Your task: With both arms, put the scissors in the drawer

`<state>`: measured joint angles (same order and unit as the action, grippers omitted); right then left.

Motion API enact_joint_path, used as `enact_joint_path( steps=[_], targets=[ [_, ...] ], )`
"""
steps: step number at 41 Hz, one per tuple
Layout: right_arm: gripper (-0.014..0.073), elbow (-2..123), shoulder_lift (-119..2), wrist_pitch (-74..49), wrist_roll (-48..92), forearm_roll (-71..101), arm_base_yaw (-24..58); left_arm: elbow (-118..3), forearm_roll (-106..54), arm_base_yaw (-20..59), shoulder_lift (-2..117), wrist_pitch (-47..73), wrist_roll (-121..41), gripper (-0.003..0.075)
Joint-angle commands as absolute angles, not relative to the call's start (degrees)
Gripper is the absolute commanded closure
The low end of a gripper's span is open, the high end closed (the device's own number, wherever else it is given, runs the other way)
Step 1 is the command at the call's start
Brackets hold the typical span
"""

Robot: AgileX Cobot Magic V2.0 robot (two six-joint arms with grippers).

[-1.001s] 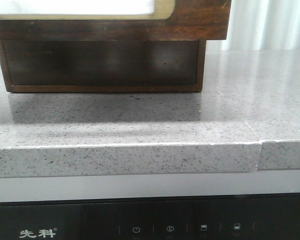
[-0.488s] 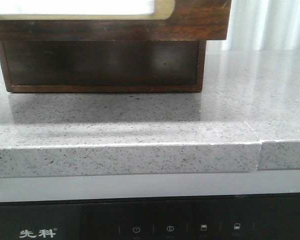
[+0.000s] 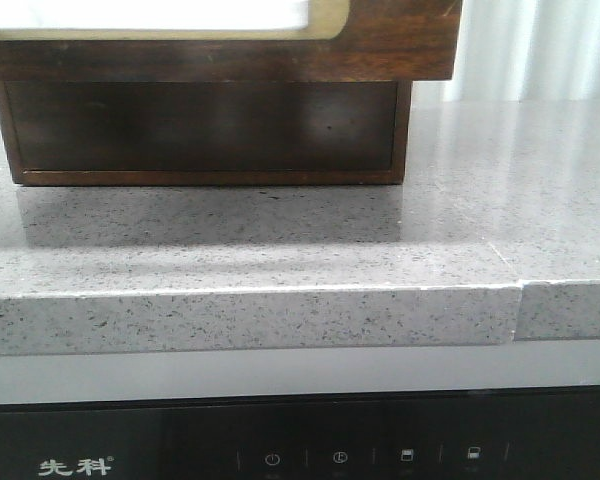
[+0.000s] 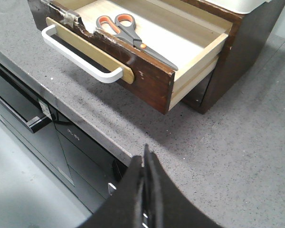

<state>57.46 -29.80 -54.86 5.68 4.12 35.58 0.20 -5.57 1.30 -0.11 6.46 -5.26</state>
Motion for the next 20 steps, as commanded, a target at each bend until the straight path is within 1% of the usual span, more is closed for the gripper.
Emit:
enact_joint_path(
  steps=[1,5,15,20],
  targets=[
    [0.0715,58.77,-30.23,-50.40,5.80,4.50,35.32,1.62,-4.07,1.14,-1.35,1.49,-1.87,0.0741],
    [0.0715,58.77,-30.23,-50.40,5.80,4.50,35.32,1.62,-0.90,1.14,-1.35,1.39,2.08,0.0741],
    [0.0715,58.77,-30.23,-50.40,5.80,4.50,35.32,1.62,-1.03,1.14,-1.35,-3.07,2.09,0.0741],
    [0.0715,58.77,-30.23,-50.40,5.80,4.50,35.32,1.62,-1.03,1.14,-1.35,-3.49,2.09,0.0741]
  ],
)
